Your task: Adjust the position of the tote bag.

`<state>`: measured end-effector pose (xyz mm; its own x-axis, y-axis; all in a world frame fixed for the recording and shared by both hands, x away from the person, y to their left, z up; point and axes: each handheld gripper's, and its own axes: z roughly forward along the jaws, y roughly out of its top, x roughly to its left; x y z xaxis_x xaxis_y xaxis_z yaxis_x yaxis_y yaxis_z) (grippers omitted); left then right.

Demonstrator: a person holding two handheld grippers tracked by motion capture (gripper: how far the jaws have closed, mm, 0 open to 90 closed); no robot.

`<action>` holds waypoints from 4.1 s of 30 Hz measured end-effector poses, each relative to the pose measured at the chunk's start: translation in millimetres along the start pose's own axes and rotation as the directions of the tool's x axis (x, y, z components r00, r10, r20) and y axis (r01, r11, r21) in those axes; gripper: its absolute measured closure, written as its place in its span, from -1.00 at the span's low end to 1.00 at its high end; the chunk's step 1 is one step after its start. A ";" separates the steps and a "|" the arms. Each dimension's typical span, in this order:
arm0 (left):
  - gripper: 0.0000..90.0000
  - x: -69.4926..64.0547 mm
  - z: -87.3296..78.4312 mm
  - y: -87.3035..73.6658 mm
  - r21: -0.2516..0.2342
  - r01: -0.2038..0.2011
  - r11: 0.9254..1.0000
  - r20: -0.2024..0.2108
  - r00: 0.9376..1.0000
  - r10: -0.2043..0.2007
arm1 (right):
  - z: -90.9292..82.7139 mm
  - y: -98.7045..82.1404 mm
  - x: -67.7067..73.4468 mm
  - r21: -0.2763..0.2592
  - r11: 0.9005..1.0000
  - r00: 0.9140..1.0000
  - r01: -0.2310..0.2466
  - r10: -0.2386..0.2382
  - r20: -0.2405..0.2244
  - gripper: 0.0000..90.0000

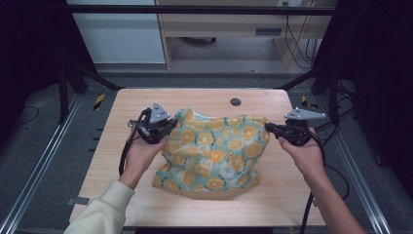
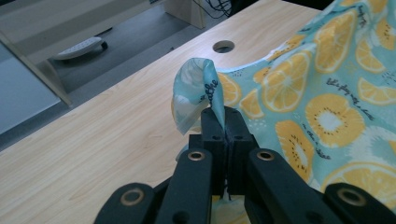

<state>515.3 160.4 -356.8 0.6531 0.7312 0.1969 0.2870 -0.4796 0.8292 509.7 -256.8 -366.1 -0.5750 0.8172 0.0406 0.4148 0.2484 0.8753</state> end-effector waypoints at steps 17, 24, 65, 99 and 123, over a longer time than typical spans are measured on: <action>0.98 -33.3 -32.2 -30.2 -0.020 -0.054 0.998 0.085 0.995 0.055 | -20.5 -20.7 34.8 0.049 0.991 0.991 0.127 -0.124 -0.055 1.00; 0.97 -46.1 -37.8 -45.1 0.019 -0.096 0.995 0.141 0.986 0.092 | -23.5 -29.6 48.2 0.120 0.972 0.976 0.204 -0.192 -0.099 1.00; 0.91 -81.0 -12.3 -95.5 0.117 -0.143 0.983 0.273 0.956 0.107 | -7.9 -84.1 79.2 0.279 0.910 0.934 0.306 -0.230 -0.274 1.00; 0.88 -69.7 -4.0 -111.6 0.165 -0.102 0.981 0.272 0.961 0.054 | 1.1 -97.0 74.4 0.306 0.908 0.939 0.286 -0.202 -0.278 1.00; 0.96 -70.3 -12.3 -108.3 0.134 -0.103 0.986 0.263 0.963 0.065 | -12.5 -89.5 61.5 0.247 0.945 0.961 0.213 -0.157 -0.230 0.29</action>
<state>429.7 166.9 -454.0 0.8314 0.5455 0.1056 0.3098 -0.6129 0.7269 428.4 -235.3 -435.9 -0.7793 0.6266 0.0123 0.4436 0.5377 0.7170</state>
